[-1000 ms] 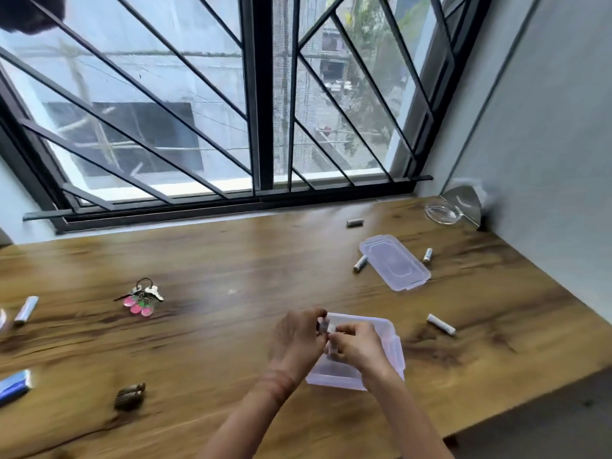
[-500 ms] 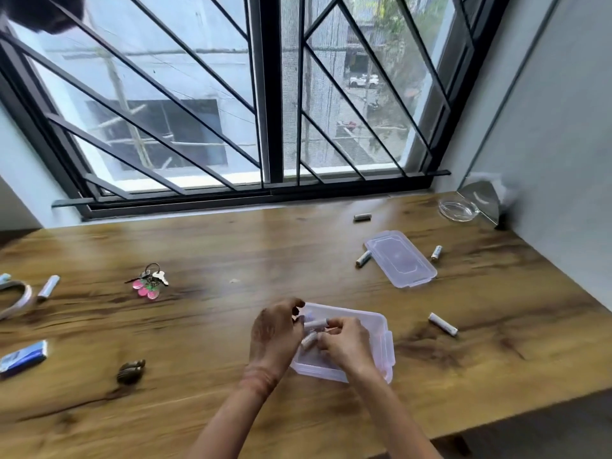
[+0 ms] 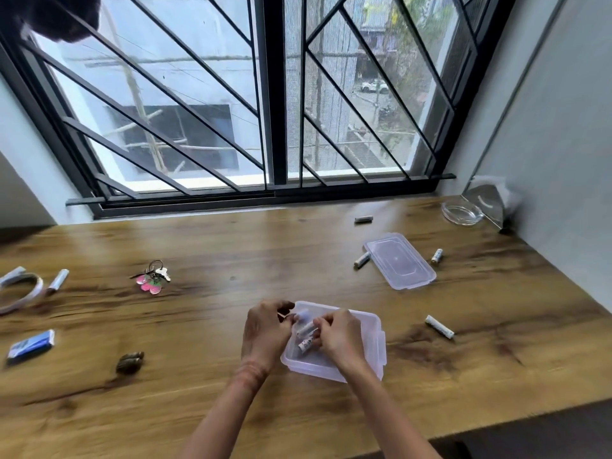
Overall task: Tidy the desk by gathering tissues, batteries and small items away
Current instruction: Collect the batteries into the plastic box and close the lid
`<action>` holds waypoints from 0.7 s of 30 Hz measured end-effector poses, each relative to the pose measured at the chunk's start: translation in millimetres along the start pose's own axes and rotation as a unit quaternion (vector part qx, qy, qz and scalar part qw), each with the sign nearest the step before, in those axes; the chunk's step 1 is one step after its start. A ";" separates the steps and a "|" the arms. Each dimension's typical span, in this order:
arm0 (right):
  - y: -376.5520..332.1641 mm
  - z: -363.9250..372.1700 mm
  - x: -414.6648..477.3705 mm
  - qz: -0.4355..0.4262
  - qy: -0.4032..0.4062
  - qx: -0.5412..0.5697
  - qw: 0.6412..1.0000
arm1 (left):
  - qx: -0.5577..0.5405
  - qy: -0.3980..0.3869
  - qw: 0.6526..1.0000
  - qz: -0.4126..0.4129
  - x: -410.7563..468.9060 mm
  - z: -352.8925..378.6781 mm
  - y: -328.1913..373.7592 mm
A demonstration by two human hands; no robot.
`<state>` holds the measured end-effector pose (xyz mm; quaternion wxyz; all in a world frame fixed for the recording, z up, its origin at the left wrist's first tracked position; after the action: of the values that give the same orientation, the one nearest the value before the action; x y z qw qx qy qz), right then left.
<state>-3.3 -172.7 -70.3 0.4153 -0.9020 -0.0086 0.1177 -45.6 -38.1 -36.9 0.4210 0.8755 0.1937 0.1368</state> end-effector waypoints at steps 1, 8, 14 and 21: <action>-0.5 -1.0 -1.3 -0.008 0.013 -0.022 1.000 | -0.001 0.004 1.000 -0.002 -0.3 -0.4 -0.2; -12.2 0.3 -4.3 -0.086 0.006 -0.165 0.983 | -0.017 0.023 1.000 -0.012 -5.0 0.4 0.4; -22.0 -19.9 -13.1 -0.182 0.050 -0.161 0.969 | -0.022 0.038 0.999 -0.014 -7.5 0.6 0.9; 11.6 -101.0 7.1 -0.219 0.247 -0.127 0.935 | -0.027 0.034 0.998 -0.039 -3.2 0.6 -3.4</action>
<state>24.8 -254.9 -17.1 0.3014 -0.9237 -0.1178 -0.2049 -49.0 -37.9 -40.2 0.4431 0.8502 0.2382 0.1551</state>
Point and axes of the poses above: each hand's wrist, its own x-axis towards the middle knuckle, its own z-axis out of the palm, y = z × x, the point moved 6 cm from there along x, towards the middle knuckle, and after that the axes turned 4 degrees about -x, right-handed, at the moved point
